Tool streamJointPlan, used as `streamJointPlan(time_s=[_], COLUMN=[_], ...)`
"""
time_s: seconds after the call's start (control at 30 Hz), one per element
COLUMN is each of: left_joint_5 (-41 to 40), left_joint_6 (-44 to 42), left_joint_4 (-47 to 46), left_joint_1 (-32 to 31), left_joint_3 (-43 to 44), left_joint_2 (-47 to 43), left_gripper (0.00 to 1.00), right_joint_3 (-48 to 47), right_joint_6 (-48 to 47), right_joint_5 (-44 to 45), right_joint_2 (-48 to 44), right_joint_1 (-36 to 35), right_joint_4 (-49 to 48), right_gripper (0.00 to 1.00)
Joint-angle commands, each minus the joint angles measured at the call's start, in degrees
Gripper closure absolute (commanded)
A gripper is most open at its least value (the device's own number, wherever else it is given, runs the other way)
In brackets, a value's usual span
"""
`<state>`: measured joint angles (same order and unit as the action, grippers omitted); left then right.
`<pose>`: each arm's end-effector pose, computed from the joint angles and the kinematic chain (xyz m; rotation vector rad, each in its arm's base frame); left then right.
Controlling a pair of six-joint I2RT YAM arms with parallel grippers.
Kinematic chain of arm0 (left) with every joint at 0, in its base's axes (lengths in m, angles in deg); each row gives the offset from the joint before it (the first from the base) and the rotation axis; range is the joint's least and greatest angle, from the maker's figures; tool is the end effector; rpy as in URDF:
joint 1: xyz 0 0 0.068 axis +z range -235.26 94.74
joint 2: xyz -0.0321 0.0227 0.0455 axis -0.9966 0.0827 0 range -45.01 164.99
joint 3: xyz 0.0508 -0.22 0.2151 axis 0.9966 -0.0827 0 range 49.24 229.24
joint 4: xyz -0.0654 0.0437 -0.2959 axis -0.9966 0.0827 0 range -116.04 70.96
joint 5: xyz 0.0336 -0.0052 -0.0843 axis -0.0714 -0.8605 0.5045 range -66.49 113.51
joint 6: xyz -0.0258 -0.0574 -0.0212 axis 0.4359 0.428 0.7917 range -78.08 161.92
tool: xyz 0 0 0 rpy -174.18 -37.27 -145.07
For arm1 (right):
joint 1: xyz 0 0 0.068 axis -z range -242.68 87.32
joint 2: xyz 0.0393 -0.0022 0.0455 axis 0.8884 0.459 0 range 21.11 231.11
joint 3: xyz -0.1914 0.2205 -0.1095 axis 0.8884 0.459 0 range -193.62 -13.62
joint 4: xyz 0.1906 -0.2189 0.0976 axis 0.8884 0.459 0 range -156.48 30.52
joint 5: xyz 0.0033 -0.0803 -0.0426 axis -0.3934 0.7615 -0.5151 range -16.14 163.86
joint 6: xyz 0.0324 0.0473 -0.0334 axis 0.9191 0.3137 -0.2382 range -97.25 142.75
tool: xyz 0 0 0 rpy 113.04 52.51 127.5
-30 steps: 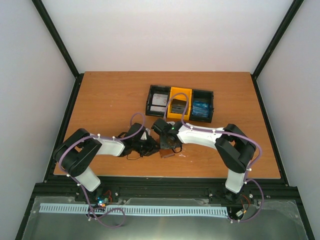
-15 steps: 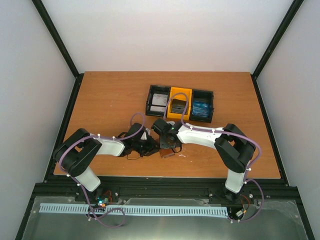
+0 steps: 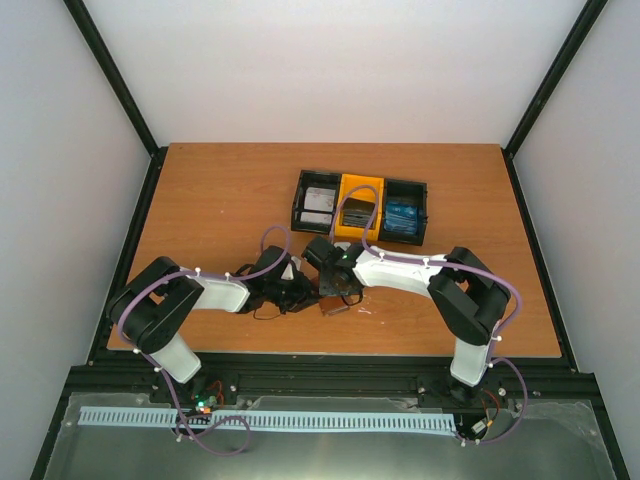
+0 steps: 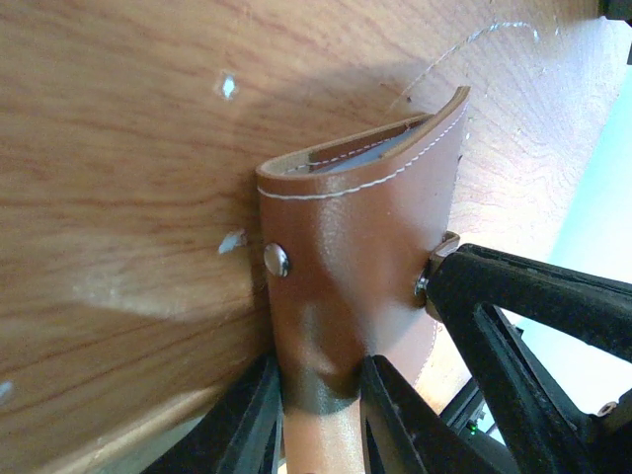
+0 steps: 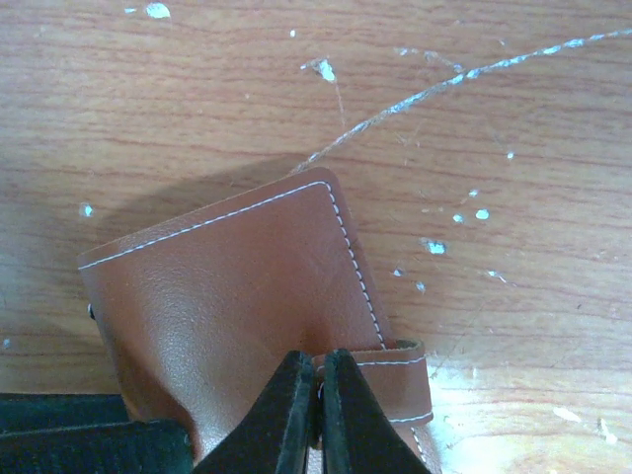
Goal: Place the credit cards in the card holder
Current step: Close the card holder at the center of the board.
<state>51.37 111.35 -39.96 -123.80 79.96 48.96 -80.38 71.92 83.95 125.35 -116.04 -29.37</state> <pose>0.2228 -0.2091 0.0915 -0.5033 2.7980 -1.2614 0.2442 0.3129 0.1568 -0.0700 2.8331 0.1426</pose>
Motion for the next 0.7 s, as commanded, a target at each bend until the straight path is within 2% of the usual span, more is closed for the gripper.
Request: streamJointPlan(time_s=[0.0,0.67], left_joint_5=[-7.48,-7.53], left_joint_6=[-1.12,-1.23], left_joint_4=[13.40,13.38], left_joint_1=[-0.65,-0.65], left_joint_3=[-3.17,-3.03], left_joint_2=[5.29,5.63], left_gripper=[0.76,0.75], right_joint_3=[-0.82,2.62], right_joint_6=[3.17,3.08], right_joint_5=[-0.13,-3.65], right_joint_2=[1.29,-0.94], right_joint_1=[-0.51,0.01], right_joint_4=[-1.90,-7.39], right_gripper=[0.96,0.96])
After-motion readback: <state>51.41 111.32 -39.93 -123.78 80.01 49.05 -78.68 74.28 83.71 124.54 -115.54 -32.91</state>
